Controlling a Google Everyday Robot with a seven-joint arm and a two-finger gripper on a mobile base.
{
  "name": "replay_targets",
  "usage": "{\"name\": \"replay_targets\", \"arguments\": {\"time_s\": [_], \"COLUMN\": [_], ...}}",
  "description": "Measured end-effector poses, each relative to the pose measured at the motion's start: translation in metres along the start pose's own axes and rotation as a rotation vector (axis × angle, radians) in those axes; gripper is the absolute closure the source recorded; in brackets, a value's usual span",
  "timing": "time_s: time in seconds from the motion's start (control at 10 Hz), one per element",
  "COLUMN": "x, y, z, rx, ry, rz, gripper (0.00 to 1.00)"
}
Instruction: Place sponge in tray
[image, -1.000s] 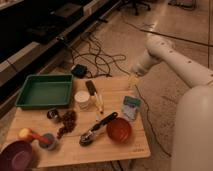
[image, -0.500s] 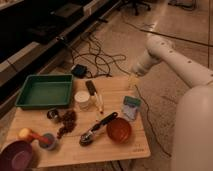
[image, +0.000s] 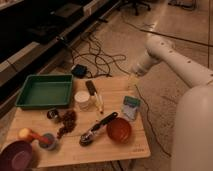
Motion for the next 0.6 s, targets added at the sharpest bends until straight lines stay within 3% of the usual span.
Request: {"name": "replay_targets", "arguments": {"time_s": [0.6], "x": [-0.0003], "y": [0.0006], "z": [0.0003], "rx": [0.007], "ry": [0.000], "rz": [0.003], "gripper": [0.20]}}
